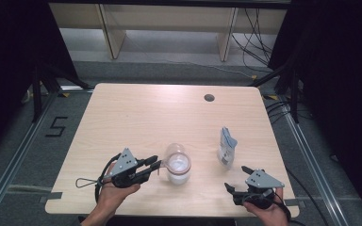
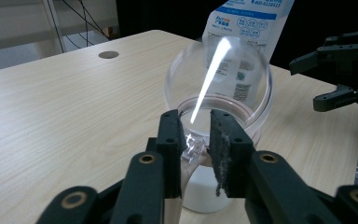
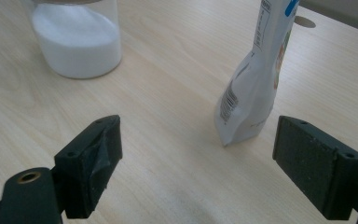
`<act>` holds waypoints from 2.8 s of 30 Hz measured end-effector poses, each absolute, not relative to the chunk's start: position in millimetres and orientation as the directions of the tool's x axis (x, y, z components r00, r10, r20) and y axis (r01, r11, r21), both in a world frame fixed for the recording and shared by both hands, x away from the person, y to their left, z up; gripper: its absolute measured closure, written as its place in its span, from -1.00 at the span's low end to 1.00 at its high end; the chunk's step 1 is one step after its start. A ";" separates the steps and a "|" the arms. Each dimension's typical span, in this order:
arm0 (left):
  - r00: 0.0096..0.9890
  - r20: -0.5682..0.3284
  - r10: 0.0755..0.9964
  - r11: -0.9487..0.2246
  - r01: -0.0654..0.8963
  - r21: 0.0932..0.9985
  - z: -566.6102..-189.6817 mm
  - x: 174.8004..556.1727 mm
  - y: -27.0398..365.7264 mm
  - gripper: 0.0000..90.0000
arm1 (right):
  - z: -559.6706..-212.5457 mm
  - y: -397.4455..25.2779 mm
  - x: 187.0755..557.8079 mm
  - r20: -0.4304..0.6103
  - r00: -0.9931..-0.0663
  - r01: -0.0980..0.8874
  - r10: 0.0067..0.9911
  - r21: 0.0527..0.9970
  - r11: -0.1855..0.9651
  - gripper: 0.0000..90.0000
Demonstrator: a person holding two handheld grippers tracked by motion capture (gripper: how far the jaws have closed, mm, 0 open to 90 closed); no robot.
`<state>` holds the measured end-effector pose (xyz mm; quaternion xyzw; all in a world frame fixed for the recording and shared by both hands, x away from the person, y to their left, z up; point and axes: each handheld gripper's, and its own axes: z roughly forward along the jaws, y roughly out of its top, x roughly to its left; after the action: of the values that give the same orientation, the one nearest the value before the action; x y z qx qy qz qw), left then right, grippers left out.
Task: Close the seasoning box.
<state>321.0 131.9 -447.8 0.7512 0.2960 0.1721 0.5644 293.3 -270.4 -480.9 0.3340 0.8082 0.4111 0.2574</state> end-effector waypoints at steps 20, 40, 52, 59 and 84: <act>0.769 -0.068 0.635 -0.256 0.292 0.921 -453.0 316.7 135.2 -0.35 | -481.2 -269.9 295.8 -0.125 -0.654 0.337 0.746 0.835 0.436 -0.63; 0.784 -0.045 0.619 -0.332 0.314 0.890 -474.1 298.5 137.8 -0.46 | -482.0 -271.1 297.9 -0.134 -0.648 0.331 0.750 0.837 0.436 -0.64; 0.787 -0.058 0.614 -0.343 0.332 0.878 -482.5 292.9 139.0 -0.47 | -481.2 -268.3 295.0 -0.129 -0.658 0.333 0.742 0.834 0.440 -0.64; 0.777 -0.057 0.627 -0.349 0.345 0.871 -486.0 293.8 140.4 -0.47 | -481.8 -267.4 293.8 -0.119 -0.654 0.342 0.747 0.834 0.432 -0.64; 0.782 -0.058 0.621 -0.405 0.383 0.830 -502.2 288.8 140.5 -0.46 | -486.4 -266.1 286.2 -0.045 -0.683 0.387 0.729 0.824 0.414 -0.65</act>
<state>288.8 140.5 -502.2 0.8278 0.3032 0.1311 0.4534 286.2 -266.1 -486.4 0.3420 0.8159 0.4196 0.2033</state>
